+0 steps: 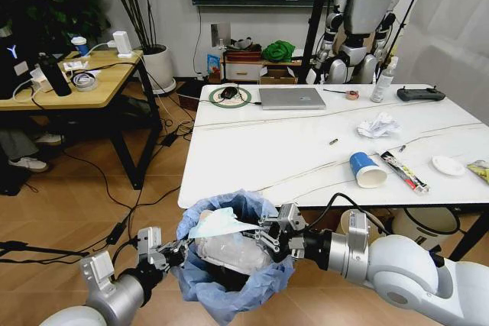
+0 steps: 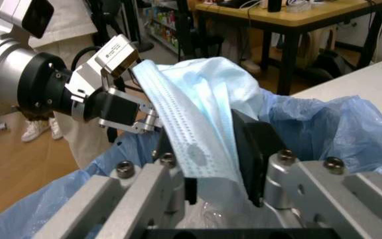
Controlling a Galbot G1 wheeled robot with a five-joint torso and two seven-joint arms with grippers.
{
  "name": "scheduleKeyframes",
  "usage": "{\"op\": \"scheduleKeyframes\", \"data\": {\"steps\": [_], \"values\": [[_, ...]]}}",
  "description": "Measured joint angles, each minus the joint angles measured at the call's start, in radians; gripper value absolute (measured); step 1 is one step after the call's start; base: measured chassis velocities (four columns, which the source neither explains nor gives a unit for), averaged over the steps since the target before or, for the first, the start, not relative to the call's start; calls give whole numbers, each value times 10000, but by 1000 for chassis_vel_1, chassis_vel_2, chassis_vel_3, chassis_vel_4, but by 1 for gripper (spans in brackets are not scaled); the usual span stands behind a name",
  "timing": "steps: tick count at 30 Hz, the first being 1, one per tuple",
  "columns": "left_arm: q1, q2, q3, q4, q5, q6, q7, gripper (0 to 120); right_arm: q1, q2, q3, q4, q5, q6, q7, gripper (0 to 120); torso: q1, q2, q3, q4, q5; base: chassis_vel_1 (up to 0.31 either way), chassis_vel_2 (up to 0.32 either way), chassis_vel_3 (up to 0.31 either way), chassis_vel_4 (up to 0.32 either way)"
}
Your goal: Pick up the trash bin and place the trash from the table into it.
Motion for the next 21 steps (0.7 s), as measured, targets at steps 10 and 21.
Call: {"op": "scheduleKeyframes", "data": {"steps": [10,21], "values": [[30,6,-29,67,13,9,-54,0,-57,-100,261,52,-43,51,-14,58,0,-1,0,0,0,0,0,0,0],[27,10,-46,185,10,39,-127,0,-52,-138,488,106,14,166,-52,98,0,-1,0,-1,0,0,0,0,0]]}}
